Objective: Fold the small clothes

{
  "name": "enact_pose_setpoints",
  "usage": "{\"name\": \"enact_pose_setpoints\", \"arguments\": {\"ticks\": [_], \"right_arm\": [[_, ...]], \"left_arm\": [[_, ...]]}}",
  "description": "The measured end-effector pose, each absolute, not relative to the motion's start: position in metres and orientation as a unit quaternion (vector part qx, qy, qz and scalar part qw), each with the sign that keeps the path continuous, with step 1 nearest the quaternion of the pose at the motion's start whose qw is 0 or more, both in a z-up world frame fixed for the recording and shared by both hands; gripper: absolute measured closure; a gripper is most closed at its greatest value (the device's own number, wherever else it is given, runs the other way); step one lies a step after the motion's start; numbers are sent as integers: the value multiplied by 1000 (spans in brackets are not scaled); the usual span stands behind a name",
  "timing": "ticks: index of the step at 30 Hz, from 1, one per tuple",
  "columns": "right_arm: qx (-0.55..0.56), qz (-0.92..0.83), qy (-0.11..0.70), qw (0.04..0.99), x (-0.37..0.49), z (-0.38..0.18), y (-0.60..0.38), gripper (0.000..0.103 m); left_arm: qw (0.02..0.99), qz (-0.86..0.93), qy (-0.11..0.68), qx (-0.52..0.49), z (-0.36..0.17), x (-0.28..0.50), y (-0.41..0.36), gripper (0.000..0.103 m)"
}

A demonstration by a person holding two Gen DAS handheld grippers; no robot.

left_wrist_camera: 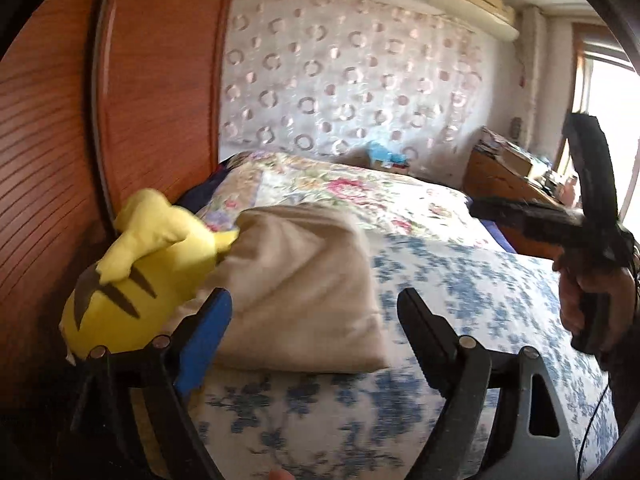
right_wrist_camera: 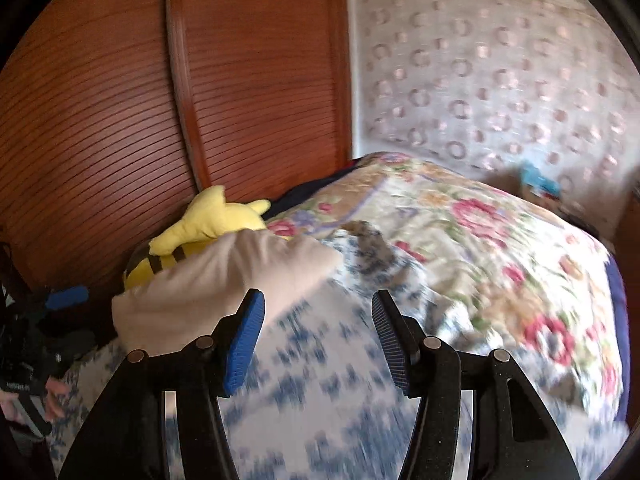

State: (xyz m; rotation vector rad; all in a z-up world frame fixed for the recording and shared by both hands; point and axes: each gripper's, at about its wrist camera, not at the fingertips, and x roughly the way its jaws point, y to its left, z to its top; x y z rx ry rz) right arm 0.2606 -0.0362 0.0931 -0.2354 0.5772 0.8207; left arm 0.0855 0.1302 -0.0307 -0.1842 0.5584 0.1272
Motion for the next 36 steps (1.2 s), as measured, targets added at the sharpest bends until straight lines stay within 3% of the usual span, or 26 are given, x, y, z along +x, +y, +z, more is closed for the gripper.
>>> {"name": "enact_pose_setpoints", "arguments": {"ticks": [6,10,25,36], "right_arm": [[-71,337,263,901,192,90,-96,27],[-47,311,256,914,148,93,-132,23],[3,197,190,962,8,121,-198,23],[2,174,179,968,-17,106,-180,23]], "left_arm": [[960,29,271,-65,-17,85,86,18],[963,6,265,-49,-8,80,58,18],[973,-23,227,-20,37,51,-16,18],[974,-20,226,-19,41,47,-20,18]]}}
